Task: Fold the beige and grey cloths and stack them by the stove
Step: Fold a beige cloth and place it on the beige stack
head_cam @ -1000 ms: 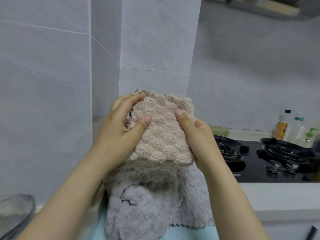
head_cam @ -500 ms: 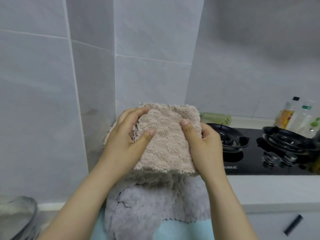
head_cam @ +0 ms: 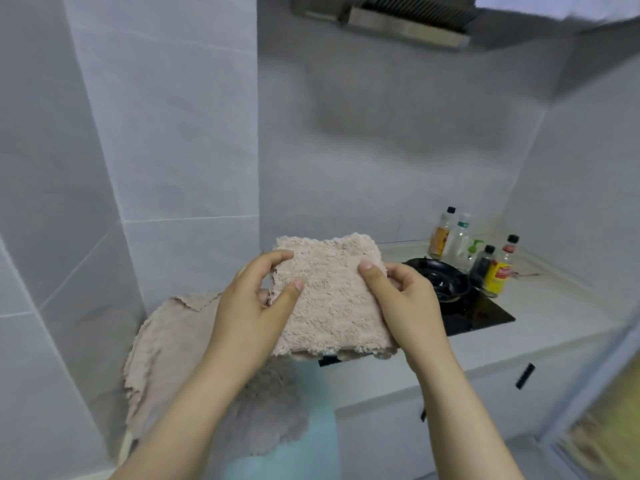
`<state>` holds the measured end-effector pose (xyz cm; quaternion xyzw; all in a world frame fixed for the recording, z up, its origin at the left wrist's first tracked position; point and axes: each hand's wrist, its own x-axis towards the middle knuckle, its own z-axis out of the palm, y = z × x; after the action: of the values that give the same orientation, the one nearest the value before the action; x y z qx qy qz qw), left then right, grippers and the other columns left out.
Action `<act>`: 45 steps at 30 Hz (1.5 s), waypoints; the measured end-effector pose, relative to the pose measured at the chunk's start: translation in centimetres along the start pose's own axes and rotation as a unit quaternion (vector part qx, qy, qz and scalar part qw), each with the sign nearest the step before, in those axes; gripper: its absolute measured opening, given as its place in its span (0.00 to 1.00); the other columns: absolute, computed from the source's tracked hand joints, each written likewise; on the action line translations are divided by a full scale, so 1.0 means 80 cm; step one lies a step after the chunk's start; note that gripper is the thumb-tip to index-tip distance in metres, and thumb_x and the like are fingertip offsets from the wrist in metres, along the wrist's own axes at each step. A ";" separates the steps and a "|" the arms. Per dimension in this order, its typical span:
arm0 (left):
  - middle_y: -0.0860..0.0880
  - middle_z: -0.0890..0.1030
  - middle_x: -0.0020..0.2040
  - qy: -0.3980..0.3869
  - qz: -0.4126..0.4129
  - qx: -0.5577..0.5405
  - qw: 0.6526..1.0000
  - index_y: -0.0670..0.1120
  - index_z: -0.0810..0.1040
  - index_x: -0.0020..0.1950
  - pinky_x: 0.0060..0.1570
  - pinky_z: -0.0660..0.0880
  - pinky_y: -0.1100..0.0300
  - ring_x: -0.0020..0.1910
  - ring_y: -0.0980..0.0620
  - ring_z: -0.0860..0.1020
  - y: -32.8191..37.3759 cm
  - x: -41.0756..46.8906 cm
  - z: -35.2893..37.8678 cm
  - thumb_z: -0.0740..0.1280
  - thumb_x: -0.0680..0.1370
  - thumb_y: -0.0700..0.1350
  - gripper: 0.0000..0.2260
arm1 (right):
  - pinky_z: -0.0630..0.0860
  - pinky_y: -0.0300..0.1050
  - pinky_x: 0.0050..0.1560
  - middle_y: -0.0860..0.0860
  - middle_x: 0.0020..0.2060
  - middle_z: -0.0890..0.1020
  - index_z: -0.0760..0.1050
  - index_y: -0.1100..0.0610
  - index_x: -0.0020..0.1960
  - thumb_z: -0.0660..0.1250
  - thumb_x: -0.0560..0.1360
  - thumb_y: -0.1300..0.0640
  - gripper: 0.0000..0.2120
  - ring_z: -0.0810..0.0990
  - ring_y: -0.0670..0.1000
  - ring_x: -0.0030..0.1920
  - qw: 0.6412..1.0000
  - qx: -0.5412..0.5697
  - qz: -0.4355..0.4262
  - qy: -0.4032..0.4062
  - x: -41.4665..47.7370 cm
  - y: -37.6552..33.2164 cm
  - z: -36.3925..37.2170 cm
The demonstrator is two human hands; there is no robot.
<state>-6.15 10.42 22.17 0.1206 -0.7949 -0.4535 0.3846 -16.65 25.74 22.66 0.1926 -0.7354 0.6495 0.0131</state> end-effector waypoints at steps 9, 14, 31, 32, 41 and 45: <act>0.60 0.74 0.60 -0.043 0.020 -0.026 0.999 0.56 0.75 0.63 0.42 0.64 0.82 0.53 0.60 0.73 0.132 -0.031 0.155 0.68 0.76 0.48 0.16 | 0.80 0.48 0.51 0.49 0.45 0.86 0.78 0.50 0.56 0.70 0.75 0.53 0.10 0.84 0.48 0.47 0.999 0.000 0.051 0.013 -0.010 -0.035 -0.226; 0.60 0.72 0.62 -0.090 0.044 -0.028 0.995 0.55 0.74 0.64 0.47 0.65 0.80 0.57 0.61 0.72 0.171 -0.045 0.246 0.68 0.76 0.47 0.17 | 0.79 0.41 0.44 0.51 0.45 0.84 0.74 0.50 0.59 0.69 0.76 0.58 0.13 0.83 0.48 0.45 0.997 0.007 0.074 0.018 -0.010 -0.023 -0.329; 0.61 0.67 0.65 -0.239 0.022 -0.090 0.967 0.55 0.70 0.68 0.64 0.70 0.57 0.62 0.55 0.73 0.190 0.033 0.564 0.69 0.75 0.48 0.22 | 0.75 0.38 0.36 0.59 0.47 0.83 0.76 0.52 0.57 0.68 0.75 0.61 0.11 0.81 0.50 0.39 0.980 -0.062 0.114 0.148 0.154 0.103 -0.547; 0.61 0.67 0.65 -0.247 0.020 -0.093 0.964 0.55 0.70 0.68 0.65 0.70 0.55 0.62 0.57 0.72 0.192 0.040 0.583 0.69 0.75 0.48 0.22 | 0.76 0.40 0.38 0.60 0.48 0.83 0.76 0.51 0.56 0.69 0.75 0.60 0.11 0.81 0.51 0.40 0.979 -0.068 0.117 0.153 0.166 0.113 -0.559; 0.60 0.64 0.68 -0.288 0.003 -0.057 0.956 0.55 0.67 0.71 0.64 0.70 0.55 0.63 0.49 0.71 0.196 0.085 0.760 0.68 0.76 0.48 0.24 | 0.76 0.42 0.34 0.55 0.45 0.81 0.76 0.49 0.56 0.69 0.75 0.58 0.10 0.80 0.46 0.35 0.972 -0.077 0.145 0.166 0.278 0.201 -0.675; 0.60 0.63 0.69 -0.291 -0.004 -0.036 0.956 0.55 0.65 0.72 0.64 0.69 0.56 0.63 0.48 0.71 0.202 0.101 0.851 0.67 0.76 0.49 0.25 | 0.71 0.33 0.29 0.52 0.44 0.78 0.75 0.52 0.58 0.68 0.76 0.58 0.11 0.77 0.42 0.32 0.974 -0.090 0.146 0.148 0.339 0.239 -0.742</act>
<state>-58.15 57.89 19.46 -0.0276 -0.8550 -0.4990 0.1385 -61.17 77.07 21.00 -0.0170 -0.8012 0.5965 0.0441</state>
